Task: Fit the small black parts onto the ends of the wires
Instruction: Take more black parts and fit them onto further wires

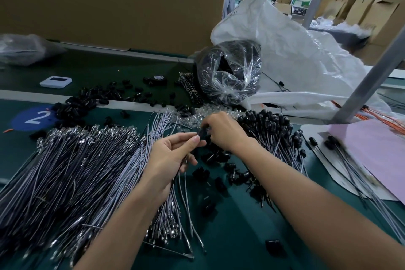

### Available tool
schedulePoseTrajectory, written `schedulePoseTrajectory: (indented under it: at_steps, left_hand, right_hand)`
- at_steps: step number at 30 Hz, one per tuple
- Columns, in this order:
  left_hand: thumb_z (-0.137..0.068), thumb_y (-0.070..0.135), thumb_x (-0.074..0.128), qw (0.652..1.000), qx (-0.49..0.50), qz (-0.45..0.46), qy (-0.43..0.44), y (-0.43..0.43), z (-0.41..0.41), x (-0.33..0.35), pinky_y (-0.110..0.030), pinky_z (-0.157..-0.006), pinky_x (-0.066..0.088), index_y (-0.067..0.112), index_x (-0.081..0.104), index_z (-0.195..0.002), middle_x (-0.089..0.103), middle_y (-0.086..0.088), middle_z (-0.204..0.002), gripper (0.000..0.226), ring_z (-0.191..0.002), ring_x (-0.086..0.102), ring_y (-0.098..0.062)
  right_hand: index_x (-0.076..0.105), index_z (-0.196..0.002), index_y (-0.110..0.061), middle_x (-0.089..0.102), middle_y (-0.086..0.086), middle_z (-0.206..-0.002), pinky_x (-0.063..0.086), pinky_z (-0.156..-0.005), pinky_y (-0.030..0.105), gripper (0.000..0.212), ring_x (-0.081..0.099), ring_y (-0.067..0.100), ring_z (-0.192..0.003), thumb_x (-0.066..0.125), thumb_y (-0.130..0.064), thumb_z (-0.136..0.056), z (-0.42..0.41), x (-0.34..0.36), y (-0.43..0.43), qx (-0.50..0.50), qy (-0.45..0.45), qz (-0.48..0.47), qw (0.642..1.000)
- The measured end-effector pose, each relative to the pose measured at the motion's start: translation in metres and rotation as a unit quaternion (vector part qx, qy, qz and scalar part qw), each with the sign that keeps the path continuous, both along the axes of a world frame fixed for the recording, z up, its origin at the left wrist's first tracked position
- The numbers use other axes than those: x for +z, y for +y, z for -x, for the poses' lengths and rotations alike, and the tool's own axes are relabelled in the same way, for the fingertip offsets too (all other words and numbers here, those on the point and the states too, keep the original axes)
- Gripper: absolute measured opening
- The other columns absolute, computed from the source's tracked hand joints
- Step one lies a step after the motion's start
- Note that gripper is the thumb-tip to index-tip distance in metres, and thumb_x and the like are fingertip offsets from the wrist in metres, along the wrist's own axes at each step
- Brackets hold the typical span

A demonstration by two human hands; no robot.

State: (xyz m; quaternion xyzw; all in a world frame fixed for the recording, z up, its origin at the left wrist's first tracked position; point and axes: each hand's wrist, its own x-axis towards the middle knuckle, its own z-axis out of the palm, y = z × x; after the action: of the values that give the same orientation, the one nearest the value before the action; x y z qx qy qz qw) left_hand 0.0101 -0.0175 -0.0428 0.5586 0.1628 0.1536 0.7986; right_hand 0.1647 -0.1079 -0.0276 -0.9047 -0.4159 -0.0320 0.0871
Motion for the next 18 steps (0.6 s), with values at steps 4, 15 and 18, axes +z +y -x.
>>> schedulePoseTrajectory:
  at_steps: [4, 15, 18]
  left_hand:
    - [-0.071, 0.026, 0.074, 1.000, -0.005, 0.000, 0.001, -0.001, -0.001, 0.000, -0.013, -0.038, 0.035, 0.013, 0.071, -0.100, 0.077, -0.008, -0.092, 0.032, -0.047, 0.055, -0.006]
    - [-0.088, 0.009, 0.068, 0.998, 0.029, -0.056, -0.021, -0.005, -0.001, 0.000, -0.019, -0.056, 0.054, 0.012, 0.071, -0.098, 0.077, -0.006, -0.084, 0.011, -0.075, 0.074, -0.016]
    - [-0.086, 0.005, 0.070, 0.994, 0.032, -0.095, -0.039, -0.008, -0.001, 0.000, -0.020, -0.060, 0.057, 0.015, 0.073, -0.092, 0.077, -0.005, -0.081, 0.012, -0.077, 0.075, -0.017]
  right_hand:
    - [0.068, -0.096, -0.001, 0.065, 0.017, -0.102, 0.052, -0.082, 0.044, 0.021, 0.061, 0.034, -0.096, 0.054, 0.008, -0.084, -0.012, -0.001, 0.003, -0.002, 0.001, 0.001, 1.000]
    - [0.072, -0.087, -0.015, 0.070, -0.006, -0.076, 0.053, -0.068, 0.021, 0.003, 0.064, 0.007, -0.070, 0.072, -0.012, -0.087, 0.047, 0.007, -0.043, 0.033, 0.166, -0.356, 0.919]
    - [0.072, -0.087, -0.014, 0.070, -0.003, -0.076, 0.054, -0.069, 0.026, 0.003, 0.064, 0.011, -0.071, 0.071, -0.012, -0.088, 0.062, 0.001, -0.055, 0.024, 0.205, -0.381, 0.901]
